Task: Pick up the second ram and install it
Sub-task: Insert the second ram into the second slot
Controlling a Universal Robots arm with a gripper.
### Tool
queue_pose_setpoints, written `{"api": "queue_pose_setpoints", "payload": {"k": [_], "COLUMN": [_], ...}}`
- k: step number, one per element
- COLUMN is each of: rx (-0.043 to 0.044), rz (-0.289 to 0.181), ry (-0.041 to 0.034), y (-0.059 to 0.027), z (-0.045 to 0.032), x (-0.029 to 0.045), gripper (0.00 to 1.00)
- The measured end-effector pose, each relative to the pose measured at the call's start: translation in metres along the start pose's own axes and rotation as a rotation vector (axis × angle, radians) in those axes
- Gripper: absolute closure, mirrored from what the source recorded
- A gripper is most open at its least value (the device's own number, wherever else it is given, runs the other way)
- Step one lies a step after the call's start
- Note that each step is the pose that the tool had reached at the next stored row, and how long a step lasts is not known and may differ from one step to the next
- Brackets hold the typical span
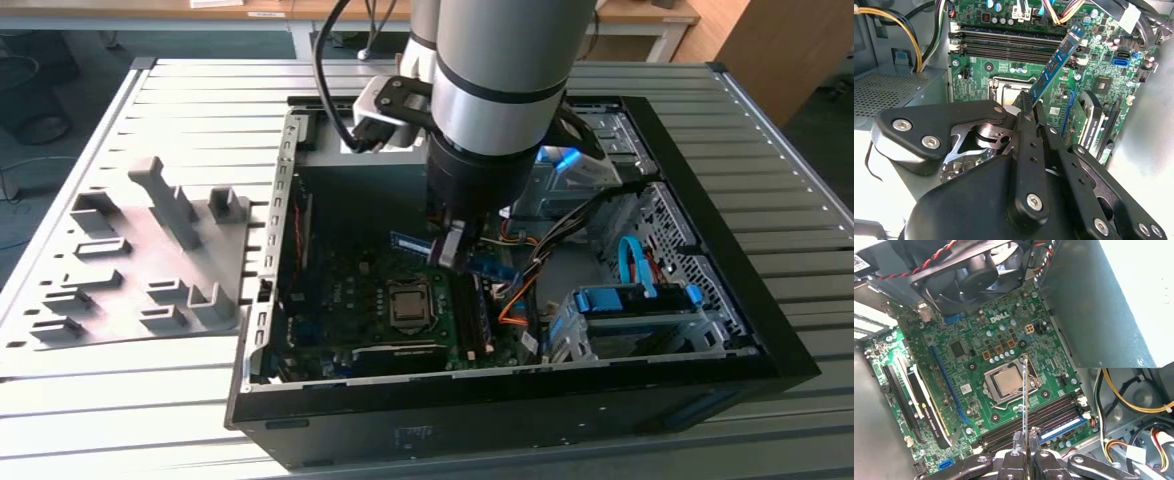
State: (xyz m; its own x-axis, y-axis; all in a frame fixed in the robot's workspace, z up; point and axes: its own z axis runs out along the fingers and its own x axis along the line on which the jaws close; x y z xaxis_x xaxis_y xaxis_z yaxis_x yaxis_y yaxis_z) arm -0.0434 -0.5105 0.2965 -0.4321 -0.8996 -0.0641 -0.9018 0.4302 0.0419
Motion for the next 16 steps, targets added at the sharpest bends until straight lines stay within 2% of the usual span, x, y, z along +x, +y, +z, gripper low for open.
{"api": "queue_pose_setpoints", "payload": {"k": [10, 16], "rx": [0.0045, 0.0061], "rz": [0.038, 0.063], "ry": [0.0028, 0.0019], "y": [0.0000, 0.0000], "z": [0.0000, 0.0000], "x": [0.0000, -0.0001], "gripper": [0.86, 0.86]}}
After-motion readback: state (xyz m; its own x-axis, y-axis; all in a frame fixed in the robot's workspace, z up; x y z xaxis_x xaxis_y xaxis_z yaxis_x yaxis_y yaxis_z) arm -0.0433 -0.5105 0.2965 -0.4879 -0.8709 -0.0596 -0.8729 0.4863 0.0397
